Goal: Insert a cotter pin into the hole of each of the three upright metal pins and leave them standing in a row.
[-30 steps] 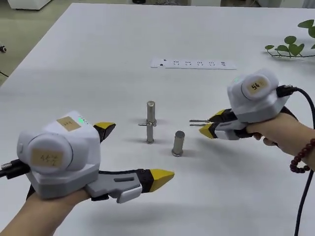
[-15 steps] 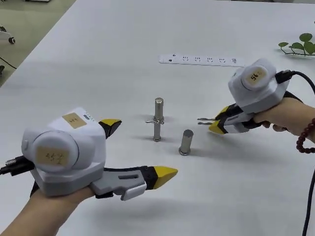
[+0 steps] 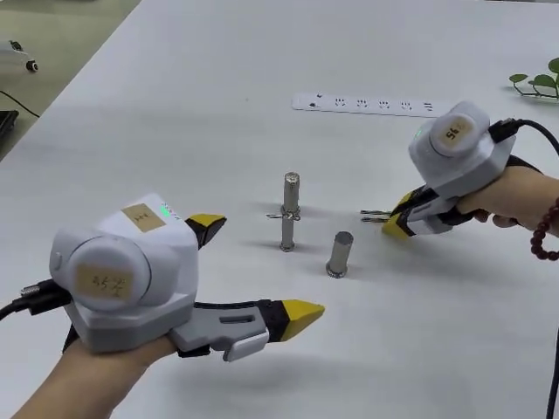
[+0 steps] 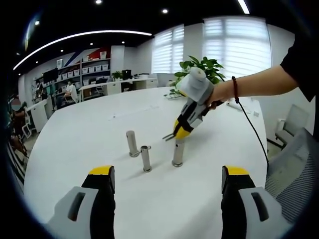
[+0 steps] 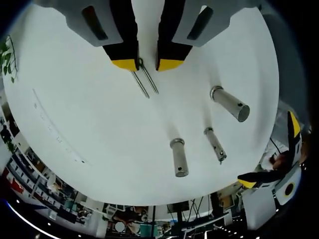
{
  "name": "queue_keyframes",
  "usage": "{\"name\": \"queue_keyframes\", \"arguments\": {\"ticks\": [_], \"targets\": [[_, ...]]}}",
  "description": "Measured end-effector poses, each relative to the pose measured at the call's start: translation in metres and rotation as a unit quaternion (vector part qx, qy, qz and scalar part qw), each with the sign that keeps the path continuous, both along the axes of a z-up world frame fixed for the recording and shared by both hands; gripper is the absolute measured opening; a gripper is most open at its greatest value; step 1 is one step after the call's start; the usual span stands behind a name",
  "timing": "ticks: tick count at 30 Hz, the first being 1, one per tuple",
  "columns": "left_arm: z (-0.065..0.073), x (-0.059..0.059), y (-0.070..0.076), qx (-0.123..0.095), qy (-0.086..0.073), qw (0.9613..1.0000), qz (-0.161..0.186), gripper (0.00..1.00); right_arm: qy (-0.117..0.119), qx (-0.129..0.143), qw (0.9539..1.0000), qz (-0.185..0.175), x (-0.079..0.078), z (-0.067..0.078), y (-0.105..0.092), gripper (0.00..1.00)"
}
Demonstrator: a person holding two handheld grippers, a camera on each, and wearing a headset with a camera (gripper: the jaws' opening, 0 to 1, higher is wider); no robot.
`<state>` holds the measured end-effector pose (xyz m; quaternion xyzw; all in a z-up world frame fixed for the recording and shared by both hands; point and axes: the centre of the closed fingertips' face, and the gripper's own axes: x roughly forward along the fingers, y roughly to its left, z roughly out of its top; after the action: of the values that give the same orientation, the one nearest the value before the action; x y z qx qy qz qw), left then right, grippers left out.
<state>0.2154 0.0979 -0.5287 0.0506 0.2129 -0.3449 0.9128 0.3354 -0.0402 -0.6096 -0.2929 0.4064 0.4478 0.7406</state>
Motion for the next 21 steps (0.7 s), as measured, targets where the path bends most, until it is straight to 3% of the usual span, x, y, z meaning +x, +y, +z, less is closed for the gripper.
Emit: {"name": "queue_keyframes", "arguments": {"ticks": [6, 21], "targets": [[-0.0006, -0.0008, -0.0004, 0.003, 0.000, 1.0000, -0.003, 0.87, 0.013, -0.002, 0.9999, 0.005, -0.0032, -0.0003, 0.0015, 0.04], [0.0002, -0.0024, -0.0020, 0.004, 0.001, 1.0000, -0.006, 0.85, -0.010, -0.044, 0.9975, 0.053, -0.0045, -0.0013, -0.0025, 0.00]]}}
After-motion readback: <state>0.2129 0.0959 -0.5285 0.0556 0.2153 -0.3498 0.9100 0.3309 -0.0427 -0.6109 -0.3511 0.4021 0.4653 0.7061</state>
